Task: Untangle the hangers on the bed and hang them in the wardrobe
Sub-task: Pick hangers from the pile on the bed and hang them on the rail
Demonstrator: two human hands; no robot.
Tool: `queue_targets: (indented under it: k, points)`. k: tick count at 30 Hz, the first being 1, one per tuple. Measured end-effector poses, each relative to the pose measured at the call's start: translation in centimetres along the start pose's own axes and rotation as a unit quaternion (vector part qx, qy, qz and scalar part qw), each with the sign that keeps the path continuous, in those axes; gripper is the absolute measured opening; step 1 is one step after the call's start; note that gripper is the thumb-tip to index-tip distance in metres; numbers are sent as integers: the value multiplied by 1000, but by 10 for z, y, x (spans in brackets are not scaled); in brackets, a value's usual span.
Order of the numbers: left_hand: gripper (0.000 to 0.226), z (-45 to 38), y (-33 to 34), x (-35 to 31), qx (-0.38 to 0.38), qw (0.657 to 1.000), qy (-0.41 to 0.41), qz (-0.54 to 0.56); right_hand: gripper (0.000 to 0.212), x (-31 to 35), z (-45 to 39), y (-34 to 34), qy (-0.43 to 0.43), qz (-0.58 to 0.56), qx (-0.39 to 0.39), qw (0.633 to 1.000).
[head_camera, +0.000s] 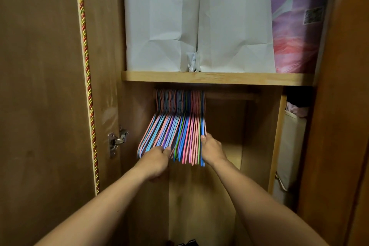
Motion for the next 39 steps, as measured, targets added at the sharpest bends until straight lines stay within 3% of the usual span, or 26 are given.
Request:
queue_targets:
  k: [5,8,11,13,20,25,30,33,39]
  points:
    - [55,8,-1,3,4,1000,0,-9,49,4,11,-5,26,30,8,999]
    - [46,17,2,3,10,1000,-7,-8,54,9,25,-10,31,70,-24,997]
    - [33,24,6,8,2,1000,-12,3,43,26,48,-14,-84,112,-122,983]
    - [29,32,8,15,-18,1000,-10,5,37,42,62,-10,-157,114,-147,970]
    - [42,115,2,66,-172,980,-89,54,15,88,133,55,-243,9,66,968]
    - [32,256,29,136,-259,934,-230,83,18,74,246,129,-278,-38,290,915]
    - [30,452,94,184,-335,836,-395,180,23,54,397,173,-303,-16,485,820]
    - [29,607,136,185,-427,728,-476,248,24,62,533,170,-375,9,585,719]
    - [22,817,217,138,-575,538,-540,296,22,64,742,133,-507,58,662,549]
Point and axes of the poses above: each hand's wrist, its own z-axis away from the middle knuckle, its own y-axis out of the palm, x = y × z, the point moved 1 cm from there along -z, towards the middle knuckle, and after that the axes turned 4 degrees about x, right-handed, at the moved point
